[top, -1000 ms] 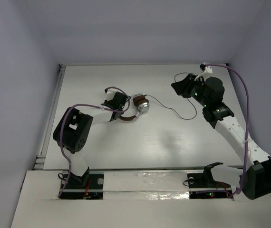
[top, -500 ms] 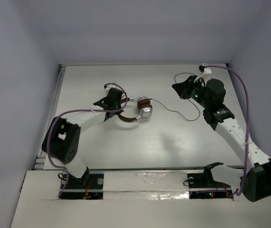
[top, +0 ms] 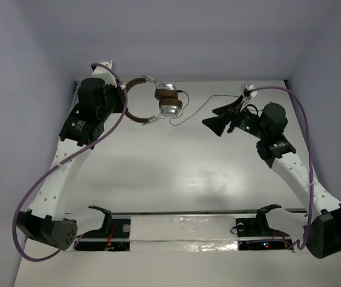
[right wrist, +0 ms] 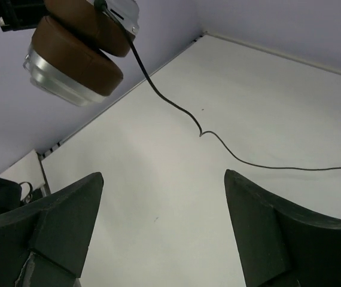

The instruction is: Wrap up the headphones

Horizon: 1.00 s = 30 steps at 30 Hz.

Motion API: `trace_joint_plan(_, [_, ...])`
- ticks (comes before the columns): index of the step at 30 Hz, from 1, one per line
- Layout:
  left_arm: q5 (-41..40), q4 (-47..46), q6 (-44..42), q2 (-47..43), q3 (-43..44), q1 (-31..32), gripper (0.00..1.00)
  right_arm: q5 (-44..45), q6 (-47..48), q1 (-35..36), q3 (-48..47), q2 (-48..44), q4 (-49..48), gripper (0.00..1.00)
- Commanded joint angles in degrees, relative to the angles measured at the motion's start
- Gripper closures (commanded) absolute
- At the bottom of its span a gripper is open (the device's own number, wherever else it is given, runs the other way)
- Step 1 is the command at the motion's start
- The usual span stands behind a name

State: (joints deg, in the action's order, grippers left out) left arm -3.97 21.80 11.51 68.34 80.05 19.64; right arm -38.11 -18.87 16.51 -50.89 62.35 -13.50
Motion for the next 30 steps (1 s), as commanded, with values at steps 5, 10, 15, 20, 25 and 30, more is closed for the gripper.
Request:
trace_joint_plan(5, [18.10,0.35,0.62,2.32,5.28,-2.50,1.00,-6.71,0.07,0.79,0.09,3.22,-6.27,0.11])
trace_joint_plan(10, [24.09,-0.71,2.73,5.14,11.34,-2.50,1.00,-0.49,4.72,4.67,-0.78,5.41,-2.59,0.10])
trace_joint_plan(15, [27.33,-1.14,5.45,6.46,16.80,-3.55,1.00,1.11,2.37,5.20,2.90,8.57,-9.86,0.13])
trace_joint_plan(20, [31.82,-1.85,7.56,8.04,21.02,-4.17,1.00,0.75,-1.51,5.20,6.33,12.70,-20.86,0.19])
trace_joint_plan(25, [33.32,-1.76,8.18,8.39,22.78,-4.17,1.00,1.28,-3.89,5.81,6.51,16.92,-27.63,0.21])
trace_joint_plan(30, [35.33,-2.55,9.58,8.66,22.87,-4.70,1.00,2.07,-3.45,6.34,5.28,20.44,-29.21,0.23])
